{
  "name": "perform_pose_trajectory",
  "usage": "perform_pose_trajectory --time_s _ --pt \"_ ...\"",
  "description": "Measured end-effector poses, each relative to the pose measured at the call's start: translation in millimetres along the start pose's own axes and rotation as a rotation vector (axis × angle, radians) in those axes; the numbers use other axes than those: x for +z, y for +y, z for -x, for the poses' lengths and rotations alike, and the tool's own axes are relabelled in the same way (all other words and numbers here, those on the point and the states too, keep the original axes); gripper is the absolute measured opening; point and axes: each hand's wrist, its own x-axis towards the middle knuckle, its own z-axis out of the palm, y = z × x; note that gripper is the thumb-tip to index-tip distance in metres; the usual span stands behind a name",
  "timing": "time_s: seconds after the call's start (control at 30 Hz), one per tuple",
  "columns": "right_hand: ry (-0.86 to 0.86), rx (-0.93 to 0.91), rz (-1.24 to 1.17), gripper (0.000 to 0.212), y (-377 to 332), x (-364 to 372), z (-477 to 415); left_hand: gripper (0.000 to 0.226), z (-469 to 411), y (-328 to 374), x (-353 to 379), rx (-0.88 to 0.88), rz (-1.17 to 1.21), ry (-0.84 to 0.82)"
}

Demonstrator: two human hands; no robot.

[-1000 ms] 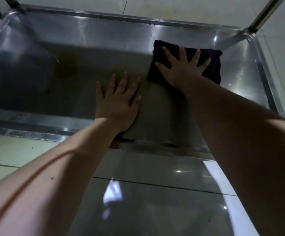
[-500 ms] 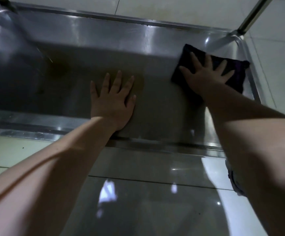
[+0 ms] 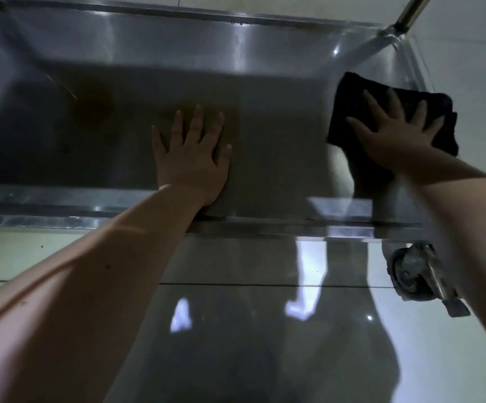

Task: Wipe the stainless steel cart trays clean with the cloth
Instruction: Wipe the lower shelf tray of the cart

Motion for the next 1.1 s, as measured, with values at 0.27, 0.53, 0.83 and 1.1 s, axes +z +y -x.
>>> perform_pose_trajectory --time_s 0.27,0.53,0.83,1.1 --pt "0.105 -0.345 -0.012 0.075 -105 27 77 0.056 3 -1 -4 -0.005 0.001 -0.018" --pt "0.013 0.040 -0.045 0.070 22 20 85 0.057 11 4 -4 0.018 0.042 -0.013" --pt "0.096 -0.293 -0.031 0.074 -94 41 150 0.056 16 1 -6 0.004 0.022 -0.023" --pt "-0.016 0.021 -0.006 0.082 42 25 127 0.056 16 2 -3 0.003 0.025 -0.028"
